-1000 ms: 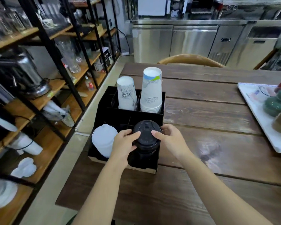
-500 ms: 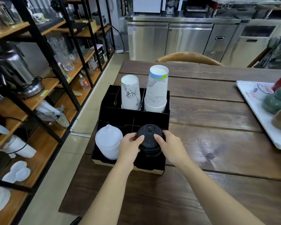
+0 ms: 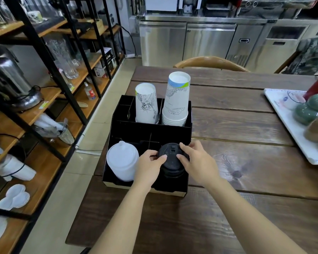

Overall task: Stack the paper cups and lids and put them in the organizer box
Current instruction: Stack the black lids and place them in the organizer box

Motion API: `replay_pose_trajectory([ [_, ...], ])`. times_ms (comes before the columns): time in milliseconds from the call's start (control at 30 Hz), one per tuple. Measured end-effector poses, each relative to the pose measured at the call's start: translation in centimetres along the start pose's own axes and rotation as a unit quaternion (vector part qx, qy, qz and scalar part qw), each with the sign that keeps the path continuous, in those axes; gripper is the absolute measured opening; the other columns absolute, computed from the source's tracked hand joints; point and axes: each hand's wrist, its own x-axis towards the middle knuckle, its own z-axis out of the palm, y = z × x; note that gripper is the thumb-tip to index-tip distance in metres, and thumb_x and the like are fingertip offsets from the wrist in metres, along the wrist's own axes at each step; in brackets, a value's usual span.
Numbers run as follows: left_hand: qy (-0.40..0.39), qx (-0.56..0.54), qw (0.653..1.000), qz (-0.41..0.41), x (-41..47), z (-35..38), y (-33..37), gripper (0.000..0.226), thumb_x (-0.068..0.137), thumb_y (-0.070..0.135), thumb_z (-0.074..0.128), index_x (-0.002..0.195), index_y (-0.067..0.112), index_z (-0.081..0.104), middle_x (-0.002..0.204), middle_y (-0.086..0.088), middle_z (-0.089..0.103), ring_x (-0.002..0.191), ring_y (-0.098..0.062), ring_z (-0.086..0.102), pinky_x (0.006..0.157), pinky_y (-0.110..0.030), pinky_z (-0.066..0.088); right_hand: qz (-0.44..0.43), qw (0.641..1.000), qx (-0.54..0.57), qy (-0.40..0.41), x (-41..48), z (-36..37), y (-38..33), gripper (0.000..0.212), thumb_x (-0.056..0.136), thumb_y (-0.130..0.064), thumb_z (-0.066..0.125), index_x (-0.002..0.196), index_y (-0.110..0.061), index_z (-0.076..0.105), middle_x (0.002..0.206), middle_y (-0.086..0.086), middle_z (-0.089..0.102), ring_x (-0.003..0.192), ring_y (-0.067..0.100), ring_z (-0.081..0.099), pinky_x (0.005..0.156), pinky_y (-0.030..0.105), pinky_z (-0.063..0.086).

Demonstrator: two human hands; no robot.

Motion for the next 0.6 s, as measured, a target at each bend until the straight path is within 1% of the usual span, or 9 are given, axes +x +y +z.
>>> replay_pose_trajectory([
  [67,-0.007,0.067,0.997,0.026,0.0,0.0,0.2,0.034,0.090,0.032,0.057,0.120,0.016,0.054,0.109,0.002,0.060,0.097,-0.014,0.055,0.085,-0.030,0.046,-0.006,1.000,-0.002,-0.012,0.2,-0.2,0.2,0.045,0.093,-0.038,0.047,0.136,-0.026,0.041,0.127,0.002,0.047,0.110,0.025,0.055,0.084,0.041,0.051],
  [133,-0.006,0.118,0.992,0.041,-0.1,-0.1,0.3,0.036,0.091,0.035,0.054,0.122,0.016,0.051,0.118,0.000,0.059,0.101,-0.014,0.054,0.088,-0.031,0.046,-0.003,1.000,0.022,-0.019,0.3,-0.4,0.4,0.046,0.092,-0.038,0.049,0.136,-0.027,0.041,0.127,0.001,0.049,0.111,0.023,0.055,0.086,0.040,0.050],
  [167,-0.003,0.130,0.990,0.046,-0.2,-0.2,0.4,0.039,0.092,0.035,0.053,0.126,0.017,0.049,0.125,-0.001,0.057,0.107,-0.015,0.054,0.091,-0.032,0.045,0.003,0.999,0.043,-0.009,0.3,-0.5,0.6,0.046,0.091,-0.038,0.050,0.135,-0.027,0.042,0.126,0.001,0.049,0.110,0.022,0.054,0.086,0.039,0.050],
  [233,0.007,0.132,0.990,0.056,-0.1,-0.4,0.7,0.046,0.092,0.036,0.053,0.133,0.016,0.045,0.135,-0.002,0.051,0.120,-0.018,0.051,0.096,-0.032,0.043,0.023,0.995,0.090,0.031,0.6,-1.1,0.7,0.045,0.090,-0.035,0.053,0.132,-0.023,0.045,0.122,0.001,0.052,0.106,0.022,0.055,0.084,0.036,0.048],
  [267,0.017,0.132,0.989,0.066,-0.1,-0.6,1.1,0.046,0.092,0.035,0.053,0.133,0.016,0.045,0.136,-0.003,0.051,0.123,-0.018,0.050,0.096,-0.031,0.042,0.033,0.992,0.115,0.052,0.9,-1.4,0.7,0.043,0.089,-0.033,0.054,0.130,-0.020,0.047,0.120,0.002,0.055,0.103,0.022,0.056,0.084,0.035,0.047],
  [400,0.058,0.098,0.983,0.141,0.7,-1.3,3.5,0.035,0.093,0.026,0.054,0.125,0.013,0.052,0.129,-0.003,0.057,0.118,-0.016,0.052,0.096,-0.026,0.039,0.064,0.973,0.197,0.101,3.2,-3.1,0.6,0.032,0.088,-0.017,0.057,0.120,-0.012,0.054,0.111,0.009,0.064,0.089,0.019,0.056,0.087,0.034,0.046],
  [433,0.062,0.083,0.982,0.159,1.0,-1.4,4.4,0.033,0.092,0.024,0.054,0.124,0.013,0.053,0.128,-0.004,0.058,0.117,-0.015,0.052,0.097,-0.027,0.040,0.067,0.969,0.213,0.108,3.9,-3.6,0.4,0.033,0.087,-0.013,0.056,0.120,-0.011,0.053,0.110,0.009,0.064,0.090,0.019,0.057,0.087,0.033,0.045],
  [500,0.056,0.059,0.978,0.192,1.9,-1.4,6.3,0.036,0.092,0.022,0.055,0.127,0.014,0.052,0.132,-0.002,0.056,0.120,-0.014,0.051,0.101,-0.027,0.038,0.067,0.961,0.243,0.110,5.3,-4.6,-0.1,0.040,0.086,-0.007,0.054,0.125,-0.010,0.048,0.116,0.009,0.062,0.102,0.022,0.057,0.092,0.032,0.043],
  [600,0.008,0.063,0.968,0.243,3.0,-0.8,8.9,0.052,0.093,0.028,0.054,0.141,0.020,0.038,0.139,0.010,0.044,0.130,-0.007,0.039,0.102,-0.021,0.029,0.051,0.961,0.259,0.085,7.5,-5.7,-0.8,0.057,0.084,-0.006,0.055,0.136,-0.014,0.035,0.135,0.006,0.051,0.125,0.021,0.046,0.108,0.040,0.034],
])
